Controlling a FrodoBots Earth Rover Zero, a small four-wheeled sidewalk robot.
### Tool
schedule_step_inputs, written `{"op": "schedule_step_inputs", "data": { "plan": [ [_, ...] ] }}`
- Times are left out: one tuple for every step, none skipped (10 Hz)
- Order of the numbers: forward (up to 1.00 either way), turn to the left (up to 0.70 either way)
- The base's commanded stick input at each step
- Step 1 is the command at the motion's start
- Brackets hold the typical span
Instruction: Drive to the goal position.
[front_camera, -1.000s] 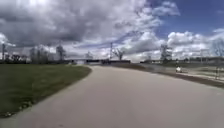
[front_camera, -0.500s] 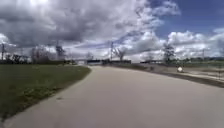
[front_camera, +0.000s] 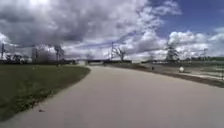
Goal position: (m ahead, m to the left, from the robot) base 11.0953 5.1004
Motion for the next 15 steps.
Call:
{"op": "schedule_step_inputs", "data": {
  "plan": [
    [1.0, 0.0],
    [1.0, 0.0],
    [1.0, 0.0],
    [1.0, 0.0],
    [1.0, 0.0],
    [1.0, 0.0],
    [1.0, 0.0],
    [1.0, 0.0],
    [1.0, 0.0],
    [1.0, 0.0],
    [1.0, 0.0],
    [1.0, 0.0],
    [1.0, 0.0],
    [1.0, 0.01],
    [1.0, 0.03]
  ]
}}
